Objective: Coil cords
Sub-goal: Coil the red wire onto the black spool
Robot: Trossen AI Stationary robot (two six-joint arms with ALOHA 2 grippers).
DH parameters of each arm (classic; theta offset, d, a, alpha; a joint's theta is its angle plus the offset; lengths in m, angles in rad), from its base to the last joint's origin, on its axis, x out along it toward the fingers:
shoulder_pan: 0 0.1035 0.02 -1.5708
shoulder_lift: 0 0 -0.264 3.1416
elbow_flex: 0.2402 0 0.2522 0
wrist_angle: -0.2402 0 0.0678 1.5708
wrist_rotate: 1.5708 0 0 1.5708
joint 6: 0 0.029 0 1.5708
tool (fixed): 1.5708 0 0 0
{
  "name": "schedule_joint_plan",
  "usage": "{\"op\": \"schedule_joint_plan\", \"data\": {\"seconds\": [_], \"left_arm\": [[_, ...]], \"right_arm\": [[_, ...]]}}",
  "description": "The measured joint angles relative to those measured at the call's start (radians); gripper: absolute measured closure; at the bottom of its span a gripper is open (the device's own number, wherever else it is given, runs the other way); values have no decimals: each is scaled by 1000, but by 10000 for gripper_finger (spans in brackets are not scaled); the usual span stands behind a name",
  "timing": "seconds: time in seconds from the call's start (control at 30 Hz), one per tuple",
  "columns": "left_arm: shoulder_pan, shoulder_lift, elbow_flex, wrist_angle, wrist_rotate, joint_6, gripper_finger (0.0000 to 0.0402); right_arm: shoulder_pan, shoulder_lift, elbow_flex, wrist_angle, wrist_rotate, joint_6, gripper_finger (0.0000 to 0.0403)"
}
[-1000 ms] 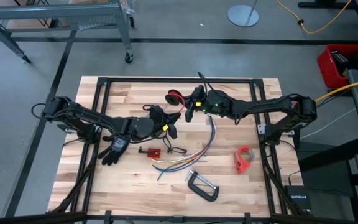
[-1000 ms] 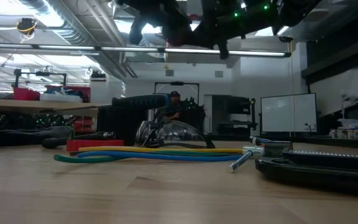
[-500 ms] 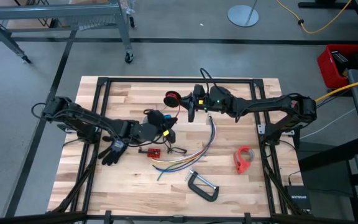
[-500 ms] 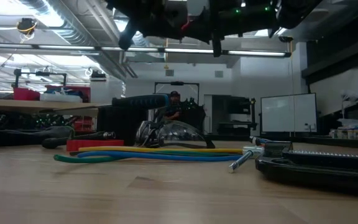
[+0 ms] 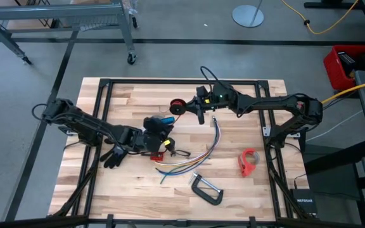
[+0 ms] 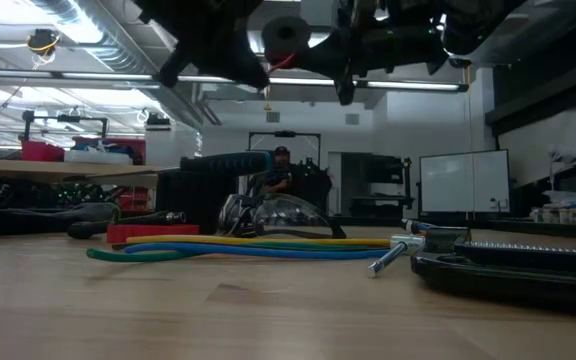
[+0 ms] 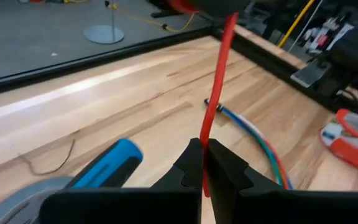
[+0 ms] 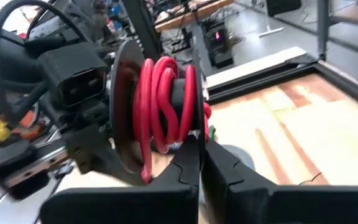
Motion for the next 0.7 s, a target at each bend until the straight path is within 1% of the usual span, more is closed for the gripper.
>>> {"op": "schedule_joint_plan", "data": {"seconds": [0.27,0.37,0.53,0.7], "left_arm": [[-20,-2,0,-151,-3,-93,401],[-23,-3,0,-189,-16,-105,401],[-23,-17,0,-199,-66,-96,401],[-21,-50,0,-177,-109,-70,401]], "right_arm": [[-6,0,0,-87,-104,-4,401],[-6,0,0,-132,-145,-5,401],[-6,0,0,-215,-191,-31,401],[-5,0,1,-296,-199,-58,401]]}}
